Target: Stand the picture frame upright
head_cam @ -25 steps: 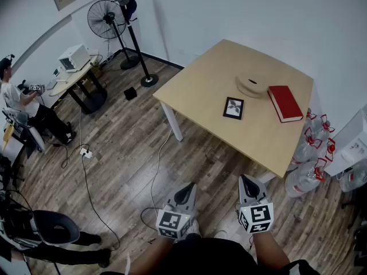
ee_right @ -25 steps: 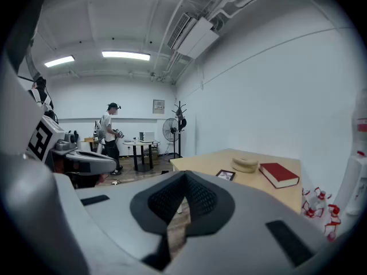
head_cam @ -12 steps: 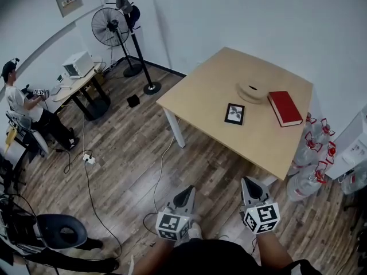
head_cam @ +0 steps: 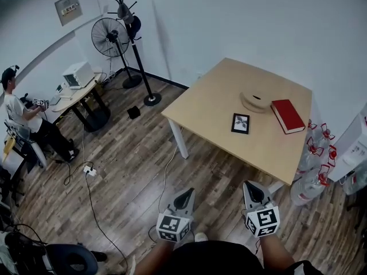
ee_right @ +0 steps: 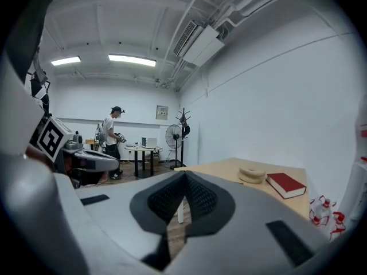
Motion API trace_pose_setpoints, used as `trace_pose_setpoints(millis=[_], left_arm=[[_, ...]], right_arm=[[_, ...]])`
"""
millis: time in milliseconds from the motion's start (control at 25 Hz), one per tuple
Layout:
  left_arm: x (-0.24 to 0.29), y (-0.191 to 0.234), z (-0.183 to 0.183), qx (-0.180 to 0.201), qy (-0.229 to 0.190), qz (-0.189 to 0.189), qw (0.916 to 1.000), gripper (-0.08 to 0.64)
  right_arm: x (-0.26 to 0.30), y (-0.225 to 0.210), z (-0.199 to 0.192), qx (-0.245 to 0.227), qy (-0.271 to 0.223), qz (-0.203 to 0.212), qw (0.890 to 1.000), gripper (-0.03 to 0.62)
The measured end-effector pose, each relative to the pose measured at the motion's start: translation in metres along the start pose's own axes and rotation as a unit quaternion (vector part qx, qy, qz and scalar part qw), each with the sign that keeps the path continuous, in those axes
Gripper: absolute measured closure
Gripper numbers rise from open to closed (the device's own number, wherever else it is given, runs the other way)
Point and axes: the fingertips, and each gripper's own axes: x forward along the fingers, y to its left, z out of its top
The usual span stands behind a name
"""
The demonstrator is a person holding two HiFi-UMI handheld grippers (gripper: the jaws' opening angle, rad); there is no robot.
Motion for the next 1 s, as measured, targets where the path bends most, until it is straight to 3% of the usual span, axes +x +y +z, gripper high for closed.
trace_pose_setpoints(millis=[360, 1000], left_arm=[[-0.002, 0.024, 0.005, 0.007, 0.000, -0.030, 0.9995, 0.555], [0.069, 0.066, 0.027, 0.006, -0.015, -0.052, 0.9985, 0.555]], right_arm=[[0.021, 0.017, 0.013, 0.002, -0.001, -0.021, 1.000, 0.583], [0.093, -0.034, 0.022, 0.008, -0.027, -0.062, 0.998, 0.583]])
